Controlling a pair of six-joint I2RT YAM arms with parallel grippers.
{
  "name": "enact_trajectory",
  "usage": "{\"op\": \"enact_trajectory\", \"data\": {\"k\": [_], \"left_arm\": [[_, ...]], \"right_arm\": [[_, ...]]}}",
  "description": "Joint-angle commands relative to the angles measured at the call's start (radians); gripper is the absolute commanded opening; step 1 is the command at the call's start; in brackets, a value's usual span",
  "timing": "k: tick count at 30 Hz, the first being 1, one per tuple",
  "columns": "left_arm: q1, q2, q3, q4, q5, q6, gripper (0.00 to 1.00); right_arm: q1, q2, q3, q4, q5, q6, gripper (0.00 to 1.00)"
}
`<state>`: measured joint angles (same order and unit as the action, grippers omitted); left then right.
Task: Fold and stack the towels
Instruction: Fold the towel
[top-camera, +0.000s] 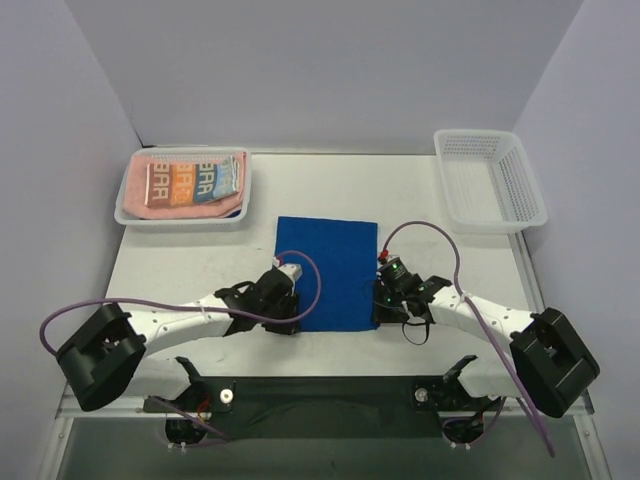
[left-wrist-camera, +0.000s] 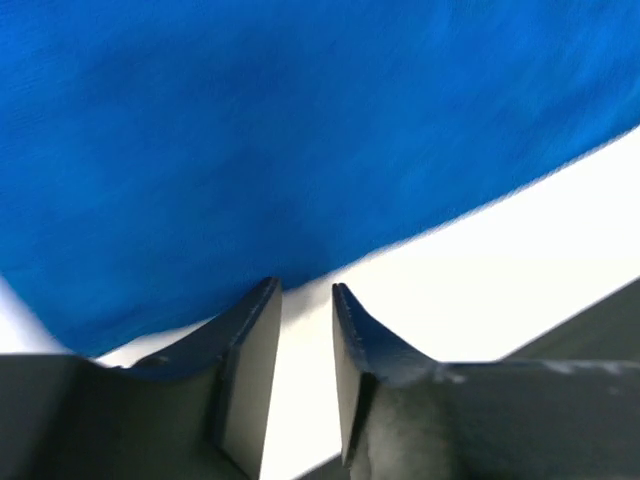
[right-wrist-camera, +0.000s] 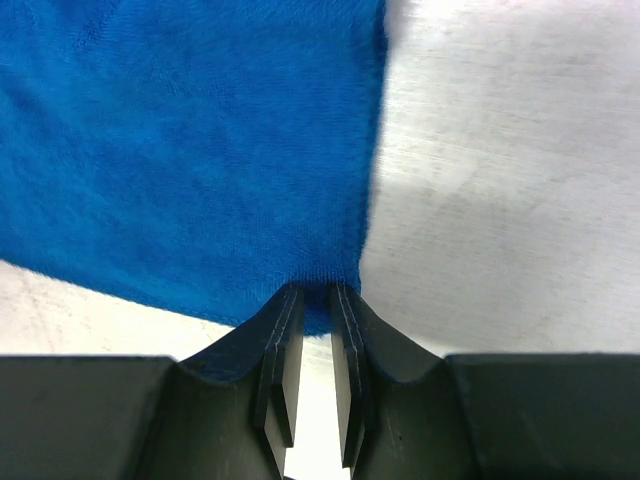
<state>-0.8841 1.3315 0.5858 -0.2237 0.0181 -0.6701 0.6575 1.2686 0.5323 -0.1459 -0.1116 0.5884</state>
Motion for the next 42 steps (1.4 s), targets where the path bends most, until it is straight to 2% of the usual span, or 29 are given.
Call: {"op": "enact_trajectory", "data": {"k": [1, 4, 8, 16, 20, 26, 31, 37, 40, 42], "left_arm": [[-0.018, -0.089, -0.009, -0.111, -0.003, 0.000, 0.40], [-0.016, -0.187, 0.031, -0.170, -0.059, 0.000, 0.46], [0.008, -0.261, 0.078, -0.194, -0.144, -0.009, 0.47], [0.060, -0.098, 0.097, -0.151, -0.087, 0.035, 0.41], [0.060, -0.057, 0.054, -0.138, -0.053, 0.021, 0.40], [0.060, -0.080, -0.026, -0.140, 0.006, -0.022, 0.39], [0.059, -0.139, -0.058, -0.180, 0.051, -0.034, 0.39], [0.047, -0.253, -0.113, -0.221, 0.124, -0.086, 0.39], [0.040, -0.345, -0.109, -0.270, 0.135, -0.089, 0.39], [0.042, -0.391, -0.074, -0.293, 0.118, -0.091, 0.43]], "right_arm": [[-0.013, -0.024, -0.014, -0.076, 0.070, 0.010, 0.19], [-0.013, -0.052, 0.026, -0.104, 0.085, -0.024, 0.19], [-0.007, -0.097, 0.101, -0.136, 0.073, -0.081, 0.20], [0.007, -0.048, 0.163, -0.150, 0.053, -0.084, 0.20], [0.007, -0.014, 0.117, -0.124, 0.041, -0.055, 0.20], [0.022, -0.018, 0.015, -0.103, 0.020, -0.007, 0.20], [0.025, -0.054, -0.028, -0.133, -0.006, 0.043, 0.20], [0.024, -0.143, -0.035, -0.250, -0.004, 0.053, 0.20], [0.010, -0.187, -0.005, -0.310, 0.009, 0.030, 0.21], [-0.001, -0.199, 0.052, -0.346, 0.032, -0.010, 0.21]]}}
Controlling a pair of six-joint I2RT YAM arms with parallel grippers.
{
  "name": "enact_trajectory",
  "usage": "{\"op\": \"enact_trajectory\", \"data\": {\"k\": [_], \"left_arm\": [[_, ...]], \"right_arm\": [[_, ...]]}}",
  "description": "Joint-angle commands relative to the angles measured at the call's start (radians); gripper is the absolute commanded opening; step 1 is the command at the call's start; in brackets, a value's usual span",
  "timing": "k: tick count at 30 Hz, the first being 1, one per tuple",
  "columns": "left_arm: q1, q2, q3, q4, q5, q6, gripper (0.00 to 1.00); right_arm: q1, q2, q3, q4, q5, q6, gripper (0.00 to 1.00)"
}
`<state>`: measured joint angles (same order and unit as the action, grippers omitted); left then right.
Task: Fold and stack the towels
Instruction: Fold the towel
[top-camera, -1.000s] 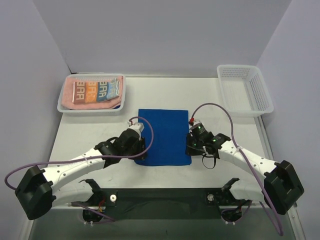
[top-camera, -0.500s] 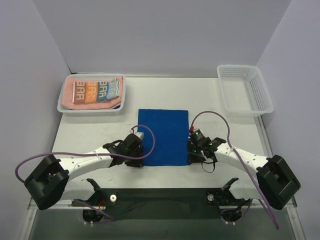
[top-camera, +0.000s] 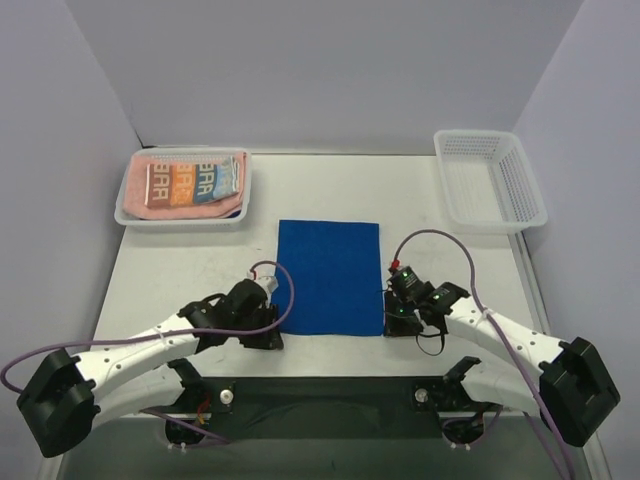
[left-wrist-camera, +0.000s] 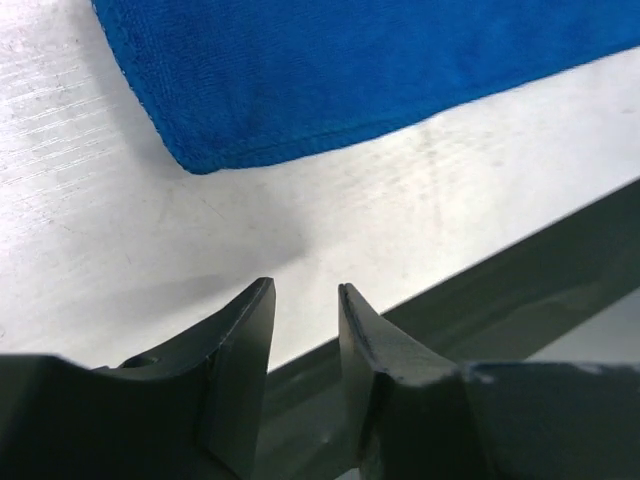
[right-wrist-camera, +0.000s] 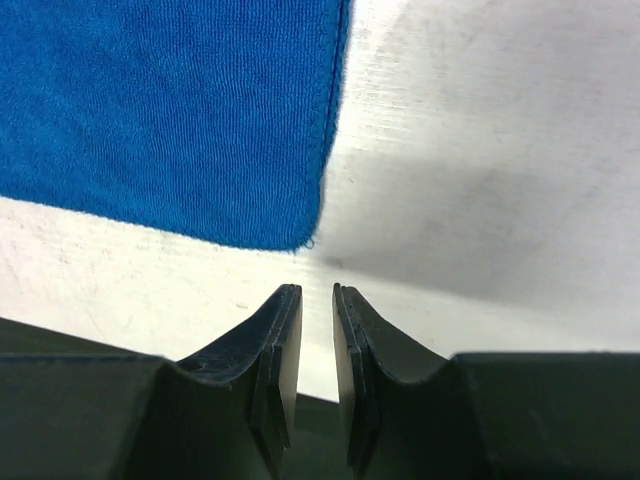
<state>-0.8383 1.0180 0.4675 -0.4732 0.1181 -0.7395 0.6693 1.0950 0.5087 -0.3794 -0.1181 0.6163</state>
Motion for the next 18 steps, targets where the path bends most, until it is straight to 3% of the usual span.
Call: {"op": "enact_trajectory", "data": {"k": [1, 3, 6, 7, 11, 15, 18], "left_arm": [[-0.002, -0.106, 0.059, -0.054, 0.008, -0.021, 0.46], [0.020, -0.117, 0.111, -0.056, -0.052, -0.002, 0.64], [0.096, -0.072, 0.187, -0.036, -0.092, 0.083, 0.80], [0.176, -0.020, 0.213, -0.004, -0.078, 0.145, 0.82], [0.310, 0.144, 0.341, 0.106, -0.063, 0.276, 0.84], [0.398, 0.336, 0.506, 0.198, -0.043, 0.341, 0.80], [0.432, 0.514, 0.626, 0.261, -0.006, 0.348, 0.71]], "right_arm": [[-0.025, -0.027, 0.099, -0.121, 0.046, -0.053, 0.21], [-0.048, -0.026, 0.173, -0.124, 0.072, -0.124, 0.23], [-0.135, 0.032, 0.258, -0.110, 0.072, -0.247, 0.27], [-0.163, 0.057, 0.321, -0.107, 0.042, -0.272, 0.28], [-0.357, 0.205, 0.441, -0.032, -0.109, -0.340, 0.30], [-0.430, 0.299, 0.496, 0.144, -0.238, -0.330, 0.31], [-0.448, 0.399, 0.553, 0.295, -0.322, -0.238, 0.29]]}}
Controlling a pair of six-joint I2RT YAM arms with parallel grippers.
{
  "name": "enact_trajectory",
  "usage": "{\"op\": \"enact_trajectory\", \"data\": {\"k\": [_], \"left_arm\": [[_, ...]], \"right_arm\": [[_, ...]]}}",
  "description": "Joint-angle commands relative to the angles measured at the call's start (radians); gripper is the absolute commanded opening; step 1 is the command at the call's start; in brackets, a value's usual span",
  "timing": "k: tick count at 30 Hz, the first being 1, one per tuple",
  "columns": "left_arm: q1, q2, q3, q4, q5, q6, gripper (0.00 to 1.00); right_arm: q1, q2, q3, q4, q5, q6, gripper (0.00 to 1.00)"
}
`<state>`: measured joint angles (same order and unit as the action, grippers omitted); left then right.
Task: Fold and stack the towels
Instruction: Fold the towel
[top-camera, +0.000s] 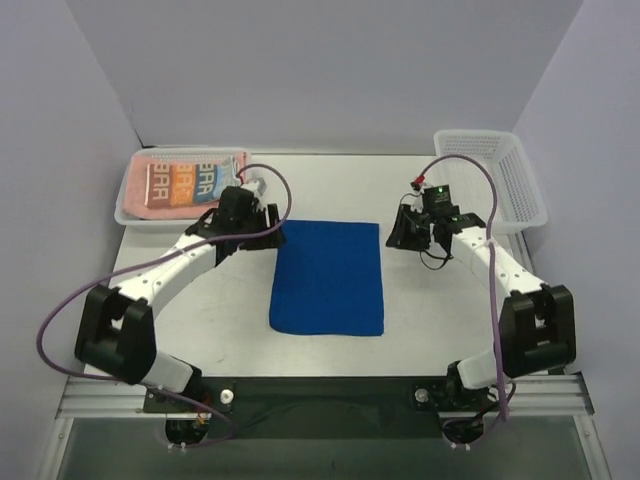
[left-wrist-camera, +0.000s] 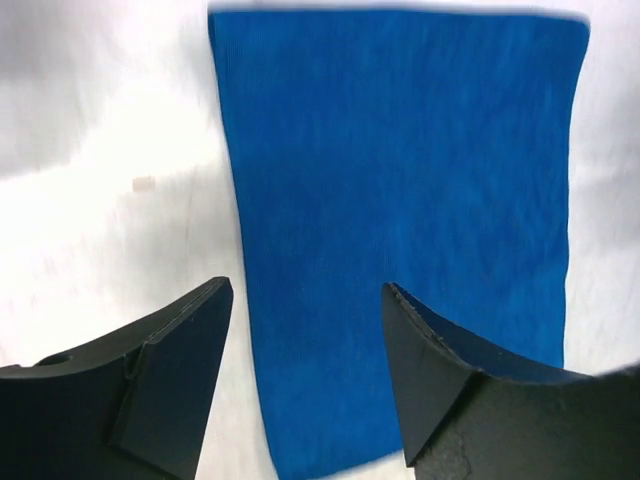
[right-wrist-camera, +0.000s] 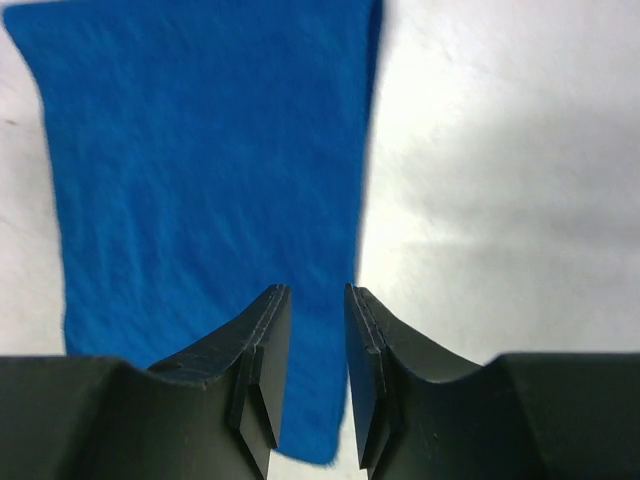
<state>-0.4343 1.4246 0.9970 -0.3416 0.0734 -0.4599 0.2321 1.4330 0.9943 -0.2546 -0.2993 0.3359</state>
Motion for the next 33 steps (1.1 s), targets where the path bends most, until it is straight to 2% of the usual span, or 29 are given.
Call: {"op": "enact_trajectory", "data": {"k": [1, 4, 8, 13, 18, 24, 28, 33], "left_arm": [[0.032, 0.141, 0.154, 0.147, 0.061, 0.066, 0.68], [0.042, 0.279, 0.247, 0.185, 0.080, 0.053, 0.61], [0.043, 0.427, 0.385, 0.210, 0.109, 0.040, 0.44], [0.061, 0.562, 0.442, 0.214, 0.100, 0.026, 0.41], [0.085, 0.634, 0.437, 0.216, 0.094, 0.023, 0.39], [0.104, 0.643, 0.419, 0.205, 0.101, 0.030, 0.40], [0.112, 0.600, 0.430, 0.184, 0.100, 0.070, 0.48], [0.114, 0.551, 0.439, 0.167, 0.026, 0.164, 0.66]], "right_arm": [[-0.011, 0.116, 0.079, 0.208, -0.153, 0.061, 0.28], [-0.011, 0.243, 0.156, 0.336, -0.178, 0.130, 0.26], [-0.011, 0.394, 0.263, 0.382, -0.182, 0.178, 0.23], [-0.019, 0.547, 0.336, 0.422, -0.184, 0.209, 0.22], [-0.043, 0.615, 0.320, 0.423, -0.167, 0.227, 0.22], [-0.077, 0.601, 0.262, 0.420, -0.150, 0.221, 0.22], [-0.079, 0.535, 0.273, 0.365, -0.149, 0.151, 0.23], [-0.079, 0.452, 0.271, 0.308, -0.118, 0.039, 0.30]]}}
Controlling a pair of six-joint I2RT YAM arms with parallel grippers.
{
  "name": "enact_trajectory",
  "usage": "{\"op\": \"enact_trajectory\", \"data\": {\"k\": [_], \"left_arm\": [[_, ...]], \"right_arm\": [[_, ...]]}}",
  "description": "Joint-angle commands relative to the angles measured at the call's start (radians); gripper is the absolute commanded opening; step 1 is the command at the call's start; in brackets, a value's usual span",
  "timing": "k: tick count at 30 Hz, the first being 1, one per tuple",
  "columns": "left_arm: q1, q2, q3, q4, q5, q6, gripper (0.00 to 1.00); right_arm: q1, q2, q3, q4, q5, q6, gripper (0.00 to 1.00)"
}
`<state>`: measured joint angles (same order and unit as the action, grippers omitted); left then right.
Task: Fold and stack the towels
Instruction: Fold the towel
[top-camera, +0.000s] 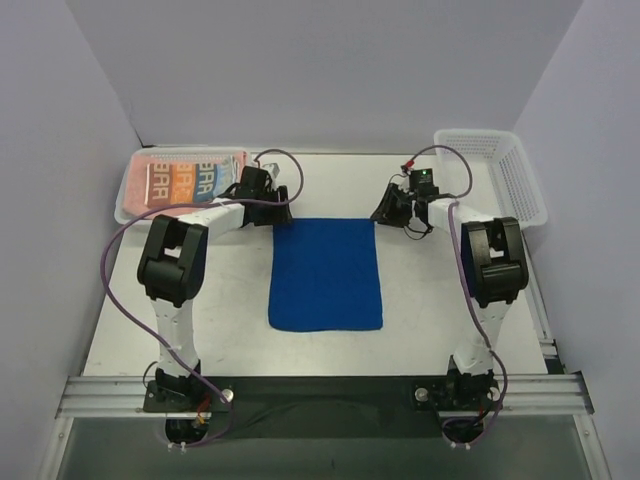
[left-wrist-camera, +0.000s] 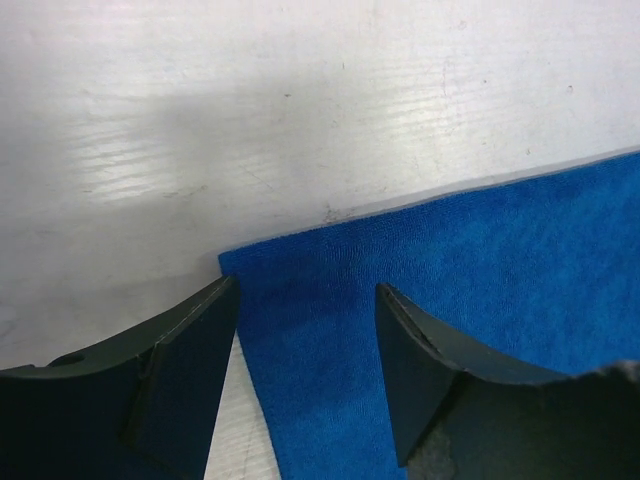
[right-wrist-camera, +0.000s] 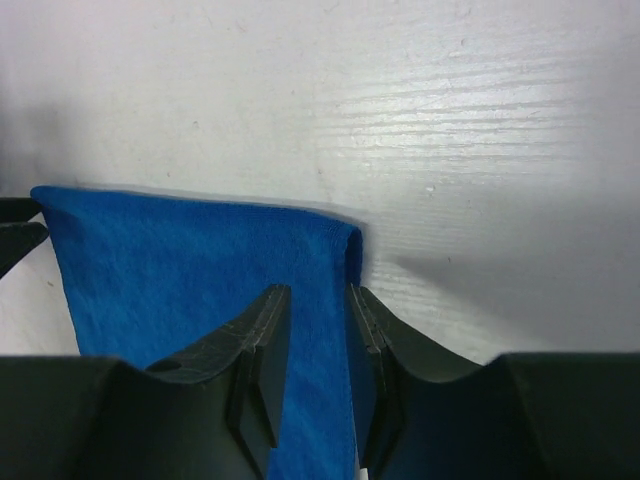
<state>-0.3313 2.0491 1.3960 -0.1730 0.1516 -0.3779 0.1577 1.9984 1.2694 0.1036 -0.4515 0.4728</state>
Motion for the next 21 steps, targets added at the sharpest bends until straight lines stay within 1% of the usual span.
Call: {"op": "enact_trajectory", "data": {"k": [1, 5, 6, 9, 11, 13, 21], "left_arm": [[0.011, -0.073, 0.043, -0.006, -0.060, 0.118, 0.68], [0.011, -0.072, 0.054, -0.020, -0.076, 0.197, 0.76], [0.012, -0.073, 0.052, -0.019, -0.083, 0.209, 0.77], [0.011, -0.061, 0.054, -0.023, -0.098, 0.269, 0.77], [0.011, -0.050, 0.063, -0.028, -0.116, 0.289, 0.74], [0.011, -0.029, 0.078, -0.034, -0.122, 0.307, 0.69], [0.011, 0.042, 0.127, -0.062, -0.101, 0.306, 0.53]], "right_arm": [[-0.004, -0.136, -0.011, -0.065, 0.051, -0.114, 0.31], [-0.004, -0.164, -0.016, -0.099, 0.079, -0.183, 0.45], [-0.004, -0.165, -0.016, -0.129, 0.082, -0.192, 0.48], [-0.004, -0.168, -0.018, -0.151, 0.099, -0.212, 0.50], [-0.004, -0.168, -0.018, -0.156, 0.099, -0.215, 0.51], [-0.004, -0.164, -0.015, -0.162, 0.094, -0.217, 0.51], [-0.001, -0.150, -0.016, -0.176, 0.089, -0.223, 0.51]]}}
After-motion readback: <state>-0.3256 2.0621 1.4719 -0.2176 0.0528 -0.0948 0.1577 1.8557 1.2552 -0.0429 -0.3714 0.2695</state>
